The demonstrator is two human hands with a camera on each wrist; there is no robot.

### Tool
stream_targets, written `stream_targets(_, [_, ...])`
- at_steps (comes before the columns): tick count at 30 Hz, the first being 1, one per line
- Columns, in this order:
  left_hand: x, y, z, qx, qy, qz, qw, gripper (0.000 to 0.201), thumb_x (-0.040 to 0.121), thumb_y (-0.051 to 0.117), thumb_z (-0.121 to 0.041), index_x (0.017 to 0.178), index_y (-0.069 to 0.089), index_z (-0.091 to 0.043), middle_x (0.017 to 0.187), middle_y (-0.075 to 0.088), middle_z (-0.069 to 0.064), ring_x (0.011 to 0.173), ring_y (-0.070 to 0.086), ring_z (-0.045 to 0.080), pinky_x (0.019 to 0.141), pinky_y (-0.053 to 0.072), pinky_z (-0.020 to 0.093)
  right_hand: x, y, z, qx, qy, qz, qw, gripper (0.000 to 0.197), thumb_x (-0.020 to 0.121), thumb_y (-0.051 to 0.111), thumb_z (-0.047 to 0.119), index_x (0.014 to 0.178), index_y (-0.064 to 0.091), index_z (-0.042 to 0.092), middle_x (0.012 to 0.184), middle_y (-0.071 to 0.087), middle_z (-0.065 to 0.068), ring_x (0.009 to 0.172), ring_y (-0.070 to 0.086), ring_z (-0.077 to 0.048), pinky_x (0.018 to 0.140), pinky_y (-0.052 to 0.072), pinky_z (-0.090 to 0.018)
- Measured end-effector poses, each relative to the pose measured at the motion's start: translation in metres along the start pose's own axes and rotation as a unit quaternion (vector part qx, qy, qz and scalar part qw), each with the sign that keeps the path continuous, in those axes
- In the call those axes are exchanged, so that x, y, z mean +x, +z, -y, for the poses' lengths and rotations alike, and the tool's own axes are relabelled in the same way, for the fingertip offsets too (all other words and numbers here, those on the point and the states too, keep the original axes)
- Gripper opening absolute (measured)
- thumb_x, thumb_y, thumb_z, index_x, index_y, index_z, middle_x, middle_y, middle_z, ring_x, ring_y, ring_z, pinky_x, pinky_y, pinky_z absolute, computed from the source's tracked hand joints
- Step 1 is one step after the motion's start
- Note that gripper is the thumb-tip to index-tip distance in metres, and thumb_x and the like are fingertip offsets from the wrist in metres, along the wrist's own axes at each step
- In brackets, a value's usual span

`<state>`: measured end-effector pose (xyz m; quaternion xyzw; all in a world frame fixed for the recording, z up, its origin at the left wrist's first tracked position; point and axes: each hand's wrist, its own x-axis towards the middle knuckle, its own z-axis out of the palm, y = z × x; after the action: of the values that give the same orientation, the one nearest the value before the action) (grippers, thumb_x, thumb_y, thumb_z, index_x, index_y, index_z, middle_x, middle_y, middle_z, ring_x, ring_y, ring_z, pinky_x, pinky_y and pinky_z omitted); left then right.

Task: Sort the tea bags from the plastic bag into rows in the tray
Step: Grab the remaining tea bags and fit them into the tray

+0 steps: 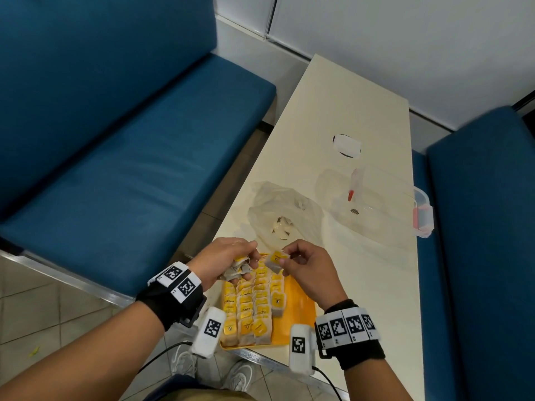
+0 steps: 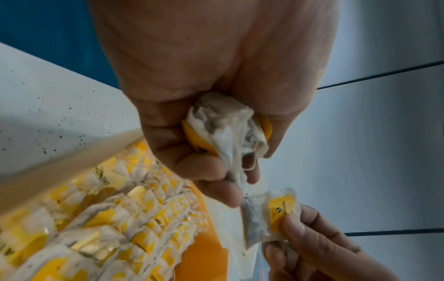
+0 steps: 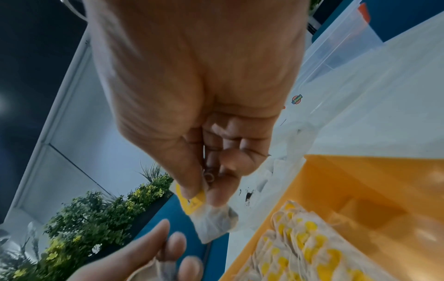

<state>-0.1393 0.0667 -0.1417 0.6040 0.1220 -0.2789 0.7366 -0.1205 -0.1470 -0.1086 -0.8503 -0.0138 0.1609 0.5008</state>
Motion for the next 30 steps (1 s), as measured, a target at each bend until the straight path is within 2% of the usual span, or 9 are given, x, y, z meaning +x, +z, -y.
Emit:
stream_targets(3, [-0.002,0.002,-0.003,0.083,0.046,-0.010,0.995,0.018,0.093,0.072,-0.032,0.109,0.073,-0.024,0.082,0.072,0.008,0.063,0.067,0.021,0.051,0.045,0.028,0.000,-0.005,0.003,0.002,0.007,0.006,1.000,0.009,0.082,0.077,0.006,0.079,0.070,0.011,0.073,0.070,-0.012,0.060,0.063,-0.014,0.061,0.052,-0.023])
stream_targets(6, [-0.003,0.011,-0.006,0.167,0.084,0.014,0.982,0.029,0.088,0.079,-0.029,0.114,0.071,-0.038,0.074,0.073,-0.007,0.059,0.068,0.012,0.047,0.045,0.024,0.000,-0.005,0.007,-0.002,0.003,0.012,1.000,0.007,0.079,0.079,0.004,0.079,0.073,0.007,0.077,0.072,-0.011,0.062,0.061,-0.009,0.061,0.050,-0.019])
stream_targets(9, [0.000,0.019,-0.006,0.189,0.099,-0.006,0.977,0.009,0.087,0.079,-0.028,0.091,0.078,-0.035,0.070,0.070,-0.004,0.056,0.065,0.013,0.044,0.042,0.021,0.001,-0.004,0.011,0.007,0.002,0.008,1.000,0.009,0.078,0.079,0.003,0.078,0.072,0.008,0.075,0.071,-0.009,0.061,0.059,-0.007,0.060,0.048,-0.016])
stream_targets(13, [0.002,0.023,-0.004,0.193,0.094,-0.035,0.976,0.005,0.087,0.078,-0.027,0.084,0.077,-0.031,0.072,0.069,0.002,0.054,0.063,0.013,0.043,0.042,0.019,0.000,-0.002,0.012,0.021,0.016,0.007,1.000,0.012,0.082,0.076,0.003,0.078,0.066,0.010,0.064,0.066,-0.002,0.055,0.062,-0.013,0.056,0.049,-0.020])
stream_targets(17, [0.004,0.022,-0.002,0.204,0.083,-0.045,0.974,0.004,0.087,0.078,-0.026,0.091,0.076,-0.027,0.079,0.072,0.010,0.054,0.063,0.014,0.043,0.042,0.017,-0.001,0.002,0.013,0.036,0.028,0.011,0.999,0.010,0.086,0.071,0.001,0.086,0.061,0.000,0.068,0.068,-0.016,0.050,0.062,-0.011,0.049,0.044,-0.021])
stream_targets(21, [0.007,0.016,0.001,0.213,0.051,-0.042,0.975,0.026,0.089,0.076,-0.030,0.113,0.067,-0.035,0.080,0.075,0.006,0.056,0.067,0.016,0.044,0.044,0.023,0.000,-0.003,0.011,0.052,0.047,0.015,0.997,0.010,0.091,0.063,-0.004,0.091,0.054,-0.007,0.078,0.069,-0.029,0.051,0.065,-0.011,0.048,0.048,-0.022])
stream_targets(27, [0.012,0.006,0.011,0.224,-0.027,-0.064,0.972,0.048,0.094,0.069,-0.033,0.137,0.050,-0.028,0.077,0.074,0.005,0.053,0.066,0.016,0.045,0.045,0.025,-0.005,-0.019,-0.029,-0.047,0.141,0.063,0.987,0.012,0.092,0.059,-0.003,0.091,0.053,0.007,0.067,0.068,-0.016,0.065,0.071,-0.034,0.059,0.055,-0.038])
stream_targets(29, [0.014,0.005,0.016,0.226,-0.041,-0.072,0.971,0.050,0.094,0.069,-0.034,0.139,0.048,-0.027,0.079,0.075,0.005,0.053,0.067,0.015,0.045,0.045,0.025,-0.010,-0.015,-0.039,-0.122,0.172,0.114,0.971,0.013,0.091,0.059,0.000,0.090,0.053,0.011,0.069,0.070,-0.018,0.064,0.071,-0.035,0.059,0.055,-0.040])
stream_targets(30, [0.015,0.005,0.018,0.224,-0.046,-0.077,0.970,0.050,0.094,0.069,-0.034,0.139,0.049,-0.027,0.080,0.075,0.005,0.053,0.066,0.015,0.045,0.045,0.025,-0.012,-0.012,-0.043,-0.154,0.188,0.133,0.961,0.012,0.090,0.058,0.002,0.090,0.053,0.013,0.071,0.071,-0.018,0.060,0.071,-0.029,0.059,0.056,-0.040])
